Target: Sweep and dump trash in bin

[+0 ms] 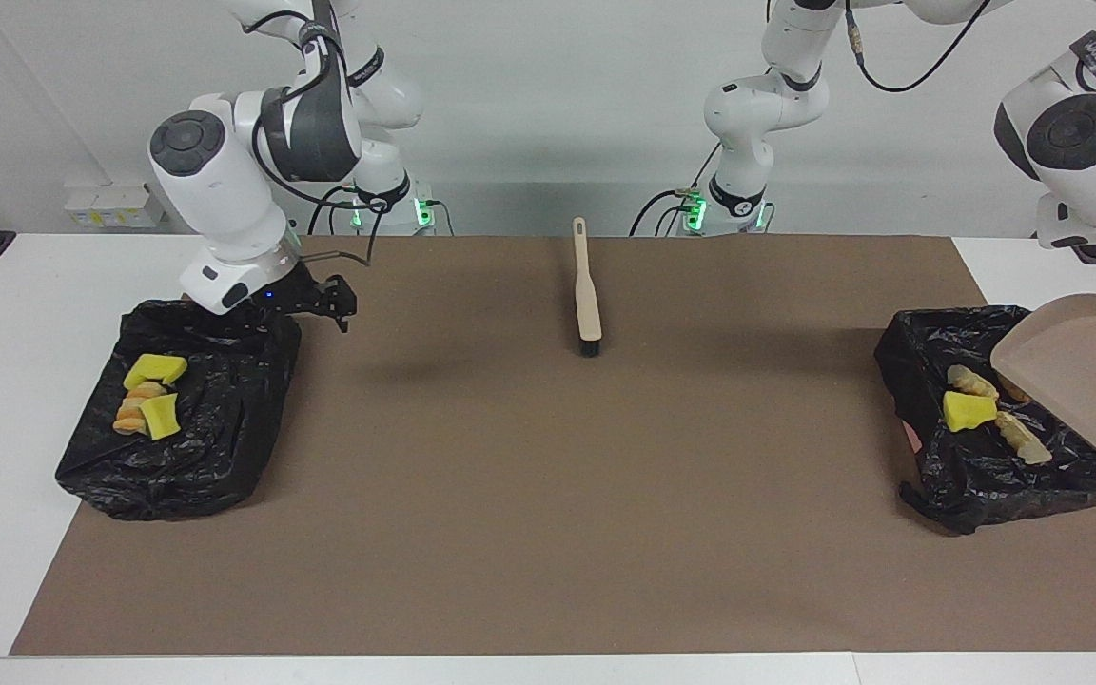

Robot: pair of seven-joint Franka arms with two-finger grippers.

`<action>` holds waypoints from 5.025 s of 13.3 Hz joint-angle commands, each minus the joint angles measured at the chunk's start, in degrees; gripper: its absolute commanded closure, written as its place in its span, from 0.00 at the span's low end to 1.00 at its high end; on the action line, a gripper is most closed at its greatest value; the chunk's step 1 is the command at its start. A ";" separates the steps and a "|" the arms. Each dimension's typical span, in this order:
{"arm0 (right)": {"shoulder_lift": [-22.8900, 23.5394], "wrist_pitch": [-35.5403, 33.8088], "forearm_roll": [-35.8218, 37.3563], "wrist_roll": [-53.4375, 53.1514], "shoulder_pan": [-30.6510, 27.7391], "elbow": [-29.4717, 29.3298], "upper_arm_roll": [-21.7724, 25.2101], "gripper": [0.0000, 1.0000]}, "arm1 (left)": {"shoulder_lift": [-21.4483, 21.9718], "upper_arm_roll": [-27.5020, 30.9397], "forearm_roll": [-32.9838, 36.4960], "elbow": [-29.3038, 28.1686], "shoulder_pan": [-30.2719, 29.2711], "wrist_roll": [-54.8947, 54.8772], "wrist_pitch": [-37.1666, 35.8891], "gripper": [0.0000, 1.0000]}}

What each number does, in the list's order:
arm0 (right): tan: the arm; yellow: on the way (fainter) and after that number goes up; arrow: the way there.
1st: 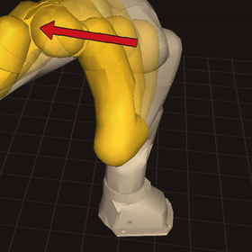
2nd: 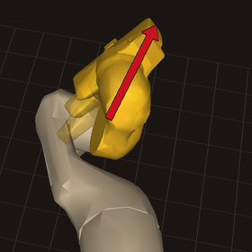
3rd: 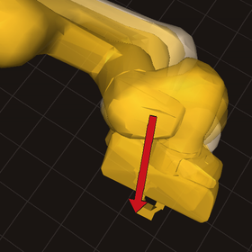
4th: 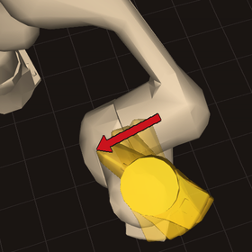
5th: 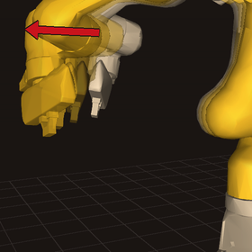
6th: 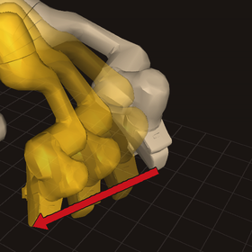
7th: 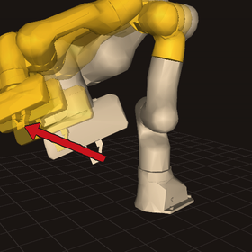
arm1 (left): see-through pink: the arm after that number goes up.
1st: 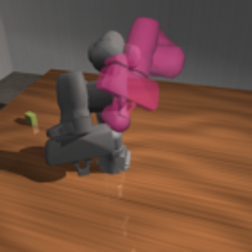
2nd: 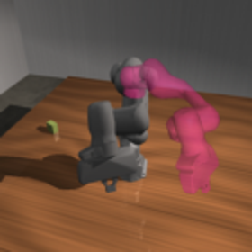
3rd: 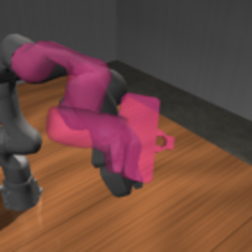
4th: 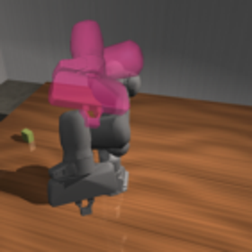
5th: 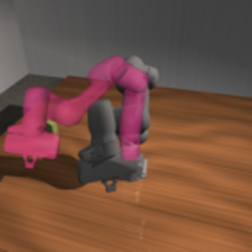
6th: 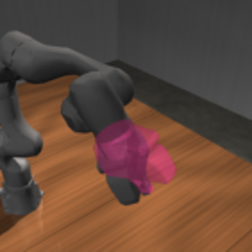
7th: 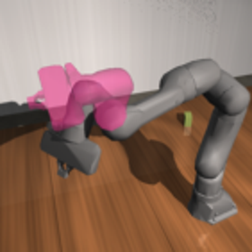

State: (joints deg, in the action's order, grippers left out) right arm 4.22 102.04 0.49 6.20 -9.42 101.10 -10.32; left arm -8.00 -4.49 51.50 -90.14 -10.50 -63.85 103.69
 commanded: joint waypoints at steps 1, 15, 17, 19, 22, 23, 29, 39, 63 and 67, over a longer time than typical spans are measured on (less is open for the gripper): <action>-1.32 -8.57 0.91 0.83 -1.56 -5.71 -0.31 0.00 | -3.52 0.80 -11.04 5.15 2.32 7.21 -1.91 1.00; -6.68 -16.17 2.50 -0.58 -0.51 -10.13 3.38 0.00 | -2.45 0.63 -49.48 -1.53 27.62 76.73 2.30 1.00; -6.68 -16.17 2.50 -0.58 -0.51 -10.13 3.38 0.00 | -5.35 0.63 -49.57 -1.62 32.62 84.56 6.78 1.00; -6.68 -16.25 2.67 -0.67 -0.60 -10.13 3.55 0.00 | -7.90 0.54 -51.49 -2.32 37.11 89.58 10.46 1.00; -6.68 -16.17 2.58 -0.58 -1.21 -10.13 3.47 0.00 | -10.19 0.54 -53.00 -5.92 41.60 93.29 19.08 1.00; -6.68 -16.17 2.58 -0.58 -0.78 -10.13 3.47 0.00 | -10.02 0.45 -53.00 -7.67 42.48 92.68 19.88 1.00; -6.68 -16.17 2.50 -0.58 -0.60 -10.13 3.38 0.00 | -11.50 0.27 -55.63 -12.43 44.86 92.23 23.75 1.00; -6.68 -16.17 2.50 -0.58 -0.51 -10.13 3.38 0.00 | -12.84 0.54 -56.43 -12.26 45.66 98.74 26.22 0.00; -6.68 -16.17 2.50 -0.58 -0.51 -10.13 3.38 0.00 | 8.62 5.11 -51.85 2.85 14.54 62.71 -19.74 0.00; -6.68 -16.17 2.58 -0.58 -0.51 -10.13 3.38 0.00 | 11.85 4.93 -52.56 1.74 14.72 62.62 -20.90 0.00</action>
State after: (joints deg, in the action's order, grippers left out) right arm -1.06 84.31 3.21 6.01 -9.81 89.03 -6.83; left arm 1.95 0.40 -1.13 -87.01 4.08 -1.07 83.75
